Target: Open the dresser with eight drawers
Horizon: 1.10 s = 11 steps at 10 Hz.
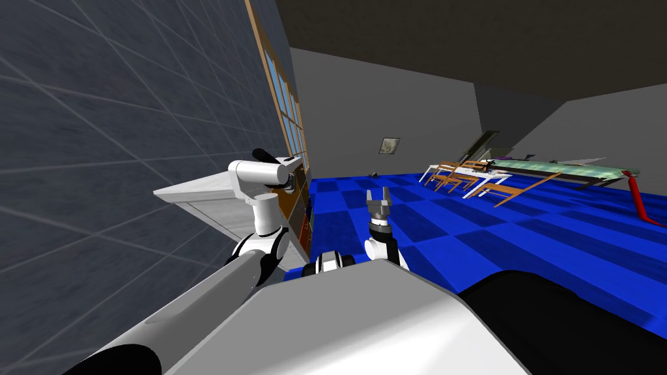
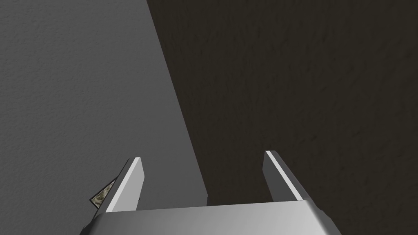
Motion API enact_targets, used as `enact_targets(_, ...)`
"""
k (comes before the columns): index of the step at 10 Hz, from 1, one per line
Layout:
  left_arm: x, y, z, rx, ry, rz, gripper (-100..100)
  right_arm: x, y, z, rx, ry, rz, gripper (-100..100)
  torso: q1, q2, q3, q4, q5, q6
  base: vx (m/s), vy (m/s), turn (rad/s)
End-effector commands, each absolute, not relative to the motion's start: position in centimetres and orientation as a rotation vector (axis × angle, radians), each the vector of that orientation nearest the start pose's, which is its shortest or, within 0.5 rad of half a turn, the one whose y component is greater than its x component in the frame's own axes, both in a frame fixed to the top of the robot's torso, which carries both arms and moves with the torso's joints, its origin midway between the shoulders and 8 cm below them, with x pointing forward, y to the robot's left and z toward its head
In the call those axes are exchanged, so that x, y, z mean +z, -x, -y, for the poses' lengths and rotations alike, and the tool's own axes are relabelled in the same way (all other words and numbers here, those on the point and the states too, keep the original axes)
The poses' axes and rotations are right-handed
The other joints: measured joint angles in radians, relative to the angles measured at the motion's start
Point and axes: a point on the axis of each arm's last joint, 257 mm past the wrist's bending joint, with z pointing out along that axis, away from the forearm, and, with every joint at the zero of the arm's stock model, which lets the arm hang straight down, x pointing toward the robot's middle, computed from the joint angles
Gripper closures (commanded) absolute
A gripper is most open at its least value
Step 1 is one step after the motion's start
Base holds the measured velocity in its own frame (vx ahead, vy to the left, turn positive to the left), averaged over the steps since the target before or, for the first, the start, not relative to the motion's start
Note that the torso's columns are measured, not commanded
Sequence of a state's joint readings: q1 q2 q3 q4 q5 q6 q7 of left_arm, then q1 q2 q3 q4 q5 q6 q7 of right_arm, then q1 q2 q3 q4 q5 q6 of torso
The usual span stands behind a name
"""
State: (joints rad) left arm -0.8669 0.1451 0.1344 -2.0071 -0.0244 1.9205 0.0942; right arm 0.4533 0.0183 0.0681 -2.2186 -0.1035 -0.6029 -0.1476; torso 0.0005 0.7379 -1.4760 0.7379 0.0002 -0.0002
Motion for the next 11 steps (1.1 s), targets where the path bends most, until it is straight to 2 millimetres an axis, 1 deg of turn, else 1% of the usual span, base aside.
enact_targets(1,0.8,-54.9,-19.9,-0.821,1.608,-1.631,-100,3.1,-34.3,26.7,1.602,-0.727,-0.427,0,0.000,-0.001,-0.001,0.000,0.000,0.000,0.000,0.000,0.000)
enact_targets(3,0.2,-55.8,-19.9,-0.823,1.603,-1.630,-100,3.1,-34.3,26.7,1.602,-0.727,-0.427,0,0.001,-0.003,-0.002,-0.002,0.001,0.000,-0.001,0.003,0.003)
enact_targets(7,-3.1,-56.6,-20.3,-0.757,1.657,-1.683,-100,3.1,-34.3,26.7,1.602,-0.727,-0.427,0,0.005,-0.012,-0.007,-0.009,0.004,0.001,-0.003,0.007,0.005)
enact_targets(8,-3.4,-56.6,-20.3,-0.750,1.663,-1.688,-100,3.1,-34.3,26.7,1.602,-0.727,-0.427,0,0.006,-0.014,-0.008,-0.010,0.005,0.001,0.000,0.000,0.000)
enact_targets(9,-0.7,-57.2,-20.1,-0.795,1.625,-1.655,-100,3.1,-34.3,26.7,1.602,-0.727,-0.427,0,0.006,-0.016,-0.009,-0.011,0.005,0.001,-0.013,0.009,0.017)
enact_targets(11,1.7,-57.0,-19.9,-0.832,1.595,-1.626,-100,3.1,-34.3,26.7,1.602,-0.727,-0.427,0,0.007,-0.013,-0.010,-0.004,0.002,-0.001,0.003,0.014,-0.001)
